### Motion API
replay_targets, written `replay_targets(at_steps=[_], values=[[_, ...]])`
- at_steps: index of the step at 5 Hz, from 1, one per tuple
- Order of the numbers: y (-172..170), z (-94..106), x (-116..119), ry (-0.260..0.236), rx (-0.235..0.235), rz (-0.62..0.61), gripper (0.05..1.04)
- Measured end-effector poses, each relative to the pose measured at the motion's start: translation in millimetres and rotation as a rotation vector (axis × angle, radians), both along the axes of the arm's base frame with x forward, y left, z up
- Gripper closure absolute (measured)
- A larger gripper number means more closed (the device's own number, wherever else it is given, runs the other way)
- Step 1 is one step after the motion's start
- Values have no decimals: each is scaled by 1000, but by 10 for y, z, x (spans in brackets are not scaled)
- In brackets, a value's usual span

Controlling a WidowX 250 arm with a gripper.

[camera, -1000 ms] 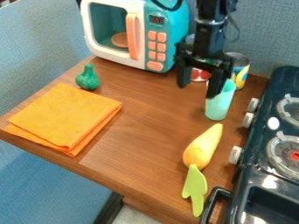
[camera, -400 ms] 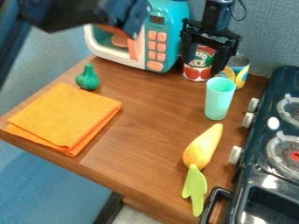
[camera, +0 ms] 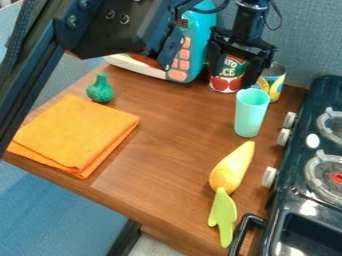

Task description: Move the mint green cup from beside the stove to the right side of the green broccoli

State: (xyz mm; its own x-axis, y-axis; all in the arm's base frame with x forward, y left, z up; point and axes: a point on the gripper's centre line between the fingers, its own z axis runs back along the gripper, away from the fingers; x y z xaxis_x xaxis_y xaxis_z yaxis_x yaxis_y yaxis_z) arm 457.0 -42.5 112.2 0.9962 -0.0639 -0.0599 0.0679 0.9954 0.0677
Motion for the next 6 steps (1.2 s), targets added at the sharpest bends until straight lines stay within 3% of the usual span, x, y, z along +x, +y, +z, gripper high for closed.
replay_targets(at_steps=[1, 3, 4, 5, 6], values=[[-14, -66, -2, 17, -7, 8, 83], [-68, -190, 50, -8, -40, 10, 83], [-92, -582, 12, -25, -59, 28, 83], [-99, -495, 5, -157, -81, 57, 83], [-114, -553, 13, -179, -95, 98, 118]])
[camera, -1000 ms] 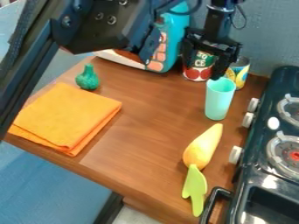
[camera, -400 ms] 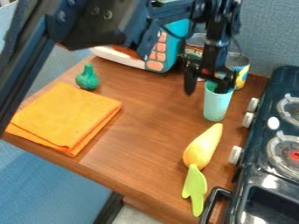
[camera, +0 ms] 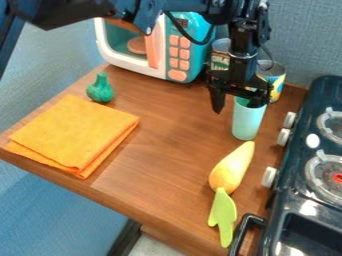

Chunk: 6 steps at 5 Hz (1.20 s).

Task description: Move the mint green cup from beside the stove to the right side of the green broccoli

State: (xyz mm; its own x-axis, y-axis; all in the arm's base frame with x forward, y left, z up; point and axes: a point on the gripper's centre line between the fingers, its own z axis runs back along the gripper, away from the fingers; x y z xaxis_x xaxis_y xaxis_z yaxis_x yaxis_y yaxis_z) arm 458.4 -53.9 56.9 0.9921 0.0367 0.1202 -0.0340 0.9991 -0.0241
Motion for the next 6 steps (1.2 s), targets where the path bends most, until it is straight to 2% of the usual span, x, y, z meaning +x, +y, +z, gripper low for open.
replay_targets(at_steps=[1, 2, 3, 4, 5, 6], values=[[8, 116, 13, 15, 6, 9, 386], [2, 130, 2, 21, 3, 8, 679], [-3, 162, -21, 42, -2, -4, 901], [5, 188, -82, 83, -17, -24, 987], [132, 333, -206, 60, -68, -34, 995], [429, 633, -364, 18, -75, 13, 995]])
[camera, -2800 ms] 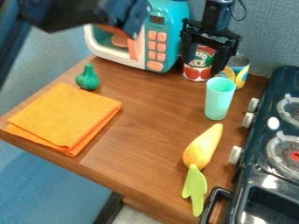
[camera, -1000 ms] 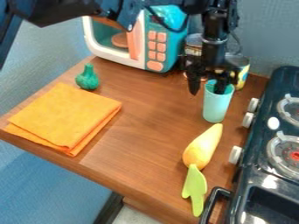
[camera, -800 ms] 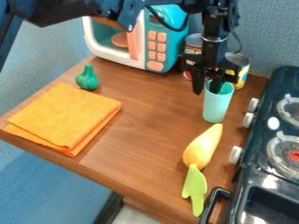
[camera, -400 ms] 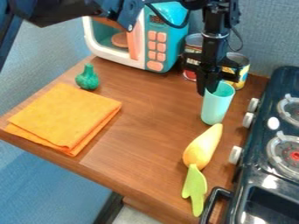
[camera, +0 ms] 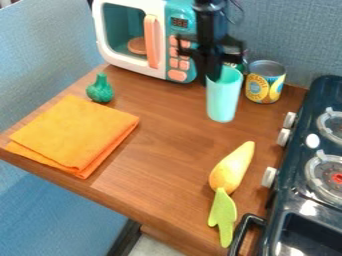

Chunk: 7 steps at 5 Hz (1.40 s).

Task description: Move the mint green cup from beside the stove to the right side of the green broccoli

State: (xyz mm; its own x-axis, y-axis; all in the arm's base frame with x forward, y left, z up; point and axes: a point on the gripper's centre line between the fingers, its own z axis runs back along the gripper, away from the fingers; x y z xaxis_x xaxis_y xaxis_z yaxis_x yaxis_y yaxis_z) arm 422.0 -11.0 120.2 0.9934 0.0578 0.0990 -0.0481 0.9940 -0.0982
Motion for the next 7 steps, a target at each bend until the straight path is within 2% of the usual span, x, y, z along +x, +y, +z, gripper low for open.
replay_targets(at_steps=[1, 2, 3, 4, 5, 6, 7], values=[[231, 32, -31, 7, 1, 35, 995], [563, 160, 53, -25, 10, 81, 995], [860, 121, 145, -19, 23, 113, 995], [959, 91, 213, -16, 42, 110, 995], [1051, -81, 184, 69, 91, 102, 995], [1163, -246, 185, 165, 104, 96, 995], [1375, -413, 214, 198, 101, 117, 995]])
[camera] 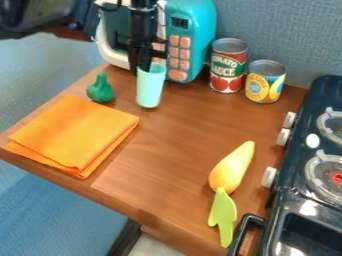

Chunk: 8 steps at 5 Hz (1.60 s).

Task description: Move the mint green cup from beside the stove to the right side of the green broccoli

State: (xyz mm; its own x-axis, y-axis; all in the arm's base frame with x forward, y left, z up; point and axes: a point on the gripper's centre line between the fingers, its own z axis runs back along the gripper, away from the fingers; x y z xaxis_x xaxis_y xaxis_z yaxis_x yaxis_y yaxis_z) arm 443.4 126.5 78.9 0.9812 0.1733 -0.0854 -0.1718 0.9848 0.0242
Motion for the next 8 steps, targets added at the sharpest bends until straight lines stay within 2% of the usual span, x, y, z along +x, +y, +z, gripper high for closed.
replay_targets(at_steps=[1, 3, 4, 5, 6, 7, 8], values=[[182, -47, 39, -20, -10, 21, 995], [181, -88, 11, -8, -28, 24, 972], [135, -115, -11, 6, -62, 16, 788], [91, -218, -76, 25, -88, 20, 508], [130, 1, -127, -36, -70, 29, 209], [183, 185, -237, -83, -56, 38, 74], [134, 418, -370, -166, -25, 17, 78]])
